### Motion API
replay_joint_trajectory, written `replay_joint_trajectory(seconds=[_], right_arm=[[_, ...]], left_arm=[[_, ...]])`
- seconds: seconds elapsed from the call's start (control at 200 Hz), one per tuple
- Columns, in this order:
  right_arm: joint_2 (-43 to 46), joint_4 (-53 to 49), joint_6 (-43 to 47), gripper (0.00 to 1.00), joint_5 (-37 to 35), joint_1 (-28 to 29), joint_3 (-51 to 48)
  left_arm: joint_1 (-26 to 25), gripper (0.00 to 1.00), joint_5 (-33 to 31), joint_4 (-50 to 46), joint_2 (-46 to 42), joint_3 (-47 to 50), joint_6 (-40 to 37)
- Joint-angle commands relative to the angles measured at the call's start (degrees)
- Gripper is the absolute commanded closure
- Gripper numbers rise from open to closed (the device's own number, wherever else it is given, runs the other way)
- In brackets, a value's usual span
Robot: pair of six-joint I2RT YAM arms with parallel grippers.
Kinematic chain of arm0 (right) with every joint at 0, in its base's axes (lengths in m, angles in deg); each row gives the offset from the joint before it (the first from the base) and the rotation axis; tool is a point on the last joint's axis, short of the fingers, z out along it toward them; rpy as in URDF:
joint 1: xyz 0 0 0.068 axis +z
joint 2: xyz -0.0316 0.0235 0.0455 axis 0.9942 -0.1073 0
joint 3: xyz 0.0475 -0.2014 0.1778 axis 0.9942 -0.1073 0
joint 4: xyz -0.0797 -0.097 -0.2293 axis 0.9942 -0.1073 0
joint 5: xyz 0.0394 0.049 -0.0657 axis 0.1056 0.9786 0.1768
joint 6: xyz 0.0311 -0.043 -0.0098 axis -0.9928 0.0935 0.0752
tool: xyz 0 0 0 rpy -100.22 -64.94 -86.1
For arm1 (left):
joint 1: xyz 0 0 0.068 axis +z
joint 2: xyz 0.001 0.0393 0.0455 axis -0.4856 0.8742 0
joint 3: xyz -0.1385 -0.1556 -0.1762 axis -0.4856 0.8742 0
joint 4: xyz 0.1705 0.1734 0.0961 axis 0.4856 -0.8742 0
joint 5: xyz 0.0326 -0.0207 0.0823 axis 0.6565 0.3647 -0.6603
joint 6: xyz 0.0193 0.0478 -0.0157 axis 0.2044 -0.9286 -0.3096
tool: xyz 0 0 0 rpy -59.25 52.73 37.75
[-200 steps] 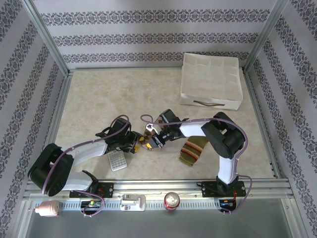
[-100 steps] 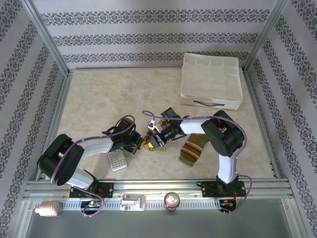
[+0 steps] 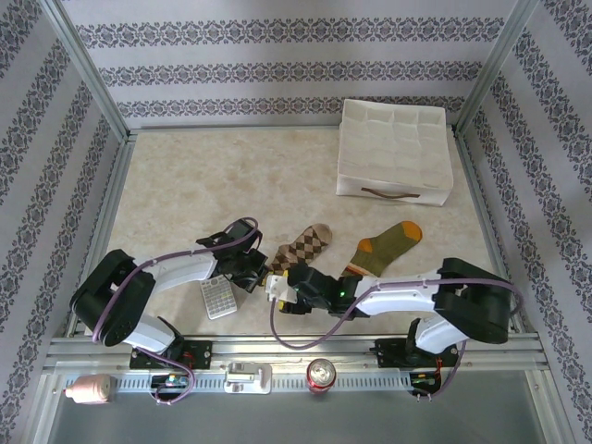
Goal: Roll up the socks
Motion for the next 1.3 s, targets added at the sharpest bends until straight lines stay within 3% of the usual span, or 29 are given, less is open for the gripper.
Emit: replay_joint_trajectory(seconds=[0.0,0.19,0.355,0.445,0.679,0.769,1.024,1.299], right_arm=[[-3.94,1.17,6.82,0.4,-9.8,1.35,3.42],[-9.19,1.52,9.42,0.5,-10.94,1.96,7.44],[-12.66,-1.88,7.48,0.86,-10.84,1.36,9.66],[-13.3,-5.03,3.79,1.0,-9.81,0.26,9.87],[-12.77,-11.1,-8.49,1.0,4.07,-5.0,7.32],[-13.41,-10.59,-12.41,1.0,10.9,-7.26,6.08],[-13.78,-5.86,-20.7,1.0,22.22,-13.31,1.83],[-15.64,-1.69,-27.36,1.0,31.05,-19.62,-0.93]], left_arm=[[-1.03,1.0,-0.79,-7.6,1.75,0.26,-0.46],[-0.99,1.0,-0.59,-7.05,1.97,0.12,-0.45],[-0.93,1.0,-0.63,-6.8,1.35,0.18,-0.41],[-0.71,0.99,-0.88,-6.96,-0.46,0.33,-0.34],[1.62,0.42,-3.29,-6.04,-9.28,2.57,0.91],[3.08,0.3,-4.13,-6.21,-12.13,3.16,0.53],[5.18,0.31,-5.5,-4.08,-17.05,5.04,-1.59],[3.98,0.46,-2.71,2.57,-14.45,6.19,-3.37]])
